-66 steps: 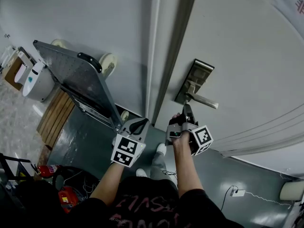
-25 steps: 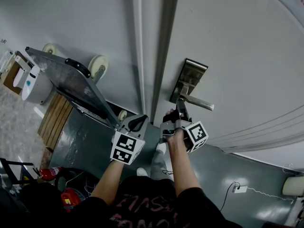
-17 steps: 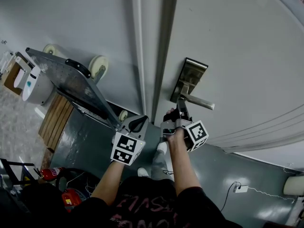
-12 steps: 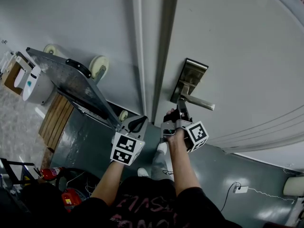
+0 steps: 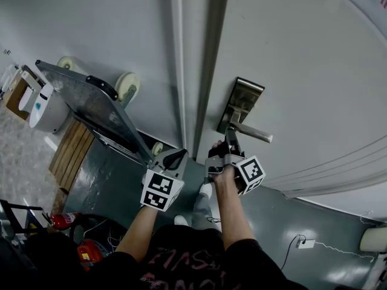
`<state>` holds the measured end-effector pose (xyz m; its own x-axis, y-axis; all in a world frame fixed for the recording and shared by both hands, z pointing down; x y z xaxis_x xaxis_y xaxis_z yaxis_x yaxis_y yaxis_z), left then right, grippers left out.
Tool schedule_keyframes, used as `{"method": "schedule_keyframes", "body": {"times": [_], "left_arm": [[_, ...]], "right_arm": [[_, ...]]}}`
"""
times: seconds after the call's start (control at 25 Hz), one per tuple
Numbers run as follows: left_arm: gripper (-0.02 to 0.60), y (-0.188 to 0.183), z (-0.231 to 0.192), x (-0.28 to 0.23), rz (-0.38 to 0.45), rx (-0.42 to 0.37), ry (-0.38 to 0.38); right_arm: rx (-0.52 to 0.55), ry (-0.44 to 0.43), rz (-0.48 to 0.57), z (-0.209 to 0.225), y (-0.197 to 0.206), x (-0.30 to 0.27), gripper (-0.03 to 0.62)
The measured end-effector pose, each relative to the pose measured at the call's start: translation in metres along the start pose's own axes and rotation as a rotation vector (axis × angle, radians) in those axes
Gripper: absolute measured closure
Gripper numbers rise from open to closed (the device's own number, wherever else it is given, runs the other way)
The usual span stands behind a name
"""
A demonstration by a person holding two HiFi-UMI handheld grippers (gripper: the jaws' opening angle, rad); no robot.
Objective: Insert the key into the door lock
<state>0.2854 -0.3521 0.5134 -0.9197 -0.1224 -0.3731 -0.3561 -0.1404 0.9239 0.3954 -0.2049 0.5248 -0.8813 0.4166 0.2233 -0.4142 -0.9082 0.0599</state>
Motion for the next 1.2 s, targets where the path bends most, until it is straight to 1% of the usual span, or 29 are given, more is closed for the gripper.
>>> {"method": "schedule_keyframes", "body": {"times": [0.32, 0.44, 0.6, 0.68, 0.84, 1.2], "left_arm": [[0.569, -0.001, 0.005, 0.001, 0.005, -0.01, 0.013], [0.571, 0.0, 0.007, 0.002, 0.001, -0.014, 0.02], [0.569, -0.002, 0.009, 0.004, 0.002, -0.021, 0.028], [0.57, -0.002, 0.009, 0.004, 0.008, -0.022, 0.03], [0.57, 0.0, 0.01, 0.008, 0.013, -0.025, 0.036], [0.569, -0.006, 0.017, 0.026, 0.052, -0.023, 0.054]], "right_arm": [[0.01, 0.004, -0.022, -0.001, -0.002, 0.001, 0.513], [0.026, -0.006, -0.033, -0.004, -0.001, 0.006, 0.469], [0.072, -0.014, -0.059, -0.004, -0.003, 0.016, 0.442], [0.106, -0.014, -0.066, -0.005, -0.006, 0.022, 0.431], [0.184, -0.005, -0.086, -0.01, -0.011, 0.034, 0.428], [0.439, -0.023, -0.163, -0.041, -0.008, 0.061, 0.428]]}}
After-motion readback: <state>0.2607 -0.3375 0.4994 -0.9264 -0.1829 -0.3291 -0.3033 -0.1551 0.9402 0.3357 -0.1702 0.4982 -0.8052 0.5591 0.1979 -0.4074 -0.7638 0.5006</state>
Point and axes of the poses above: the fingertips, and each gripper's own axes: x backward along the fingers, z to its right, y out of its underside, the point moved 3 cm from there along x, backward along the fingers, and after that the axes turned 13 degrees about -y, right-handed, at the moved point
